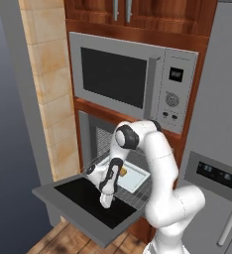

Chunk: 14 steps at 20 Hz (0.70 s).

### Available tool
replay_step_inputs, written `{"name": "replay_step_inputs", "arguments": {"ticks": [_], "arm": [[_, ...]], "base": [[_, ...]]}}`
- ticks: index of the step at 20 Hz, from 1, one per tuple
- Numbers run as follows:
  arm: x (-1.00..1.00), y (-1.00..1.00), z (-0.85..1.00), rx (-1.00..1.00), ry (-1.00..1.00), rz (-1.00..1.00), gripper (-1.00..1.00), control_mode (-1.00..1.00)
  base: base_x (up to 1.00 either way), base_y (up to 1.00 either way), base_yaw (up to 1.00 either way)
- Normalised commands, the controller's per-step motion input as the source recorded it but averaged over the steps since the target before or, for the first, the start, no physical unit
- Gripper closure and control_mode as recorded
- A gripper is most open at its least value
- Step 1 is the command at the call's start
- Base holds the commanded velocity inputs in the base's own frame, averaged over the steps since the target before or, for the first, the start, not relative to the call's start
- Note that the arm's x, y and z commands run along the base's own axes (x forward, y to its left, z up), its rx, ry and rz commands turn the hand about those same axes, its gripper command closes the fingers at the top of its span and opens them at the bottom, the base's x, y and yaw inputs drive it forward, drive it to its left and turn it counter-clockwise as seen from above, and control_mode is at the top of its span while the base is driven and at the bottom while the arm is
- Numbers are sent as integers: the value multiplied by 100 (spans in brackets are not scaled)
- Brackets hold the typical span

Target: Take the baked cake out of the oven and place it on the plate for cooling. Then close the oven door.

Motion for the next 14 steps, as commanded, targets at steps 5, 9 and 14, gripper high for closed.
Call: {"name": "replay_step_inputs", "arguments": {"ticks": [5, 9, 14], "arm": [[-76, 1, 99, 0, -23, 0, -100, -100], [-49, 0, 100, 0, -27, 0, -100, -100], [5, 0, 100, -4, -8, 10, -100, -100]], "base": [[0, 0, 0], [0, 0, 0], [0, 0, 0]]}}
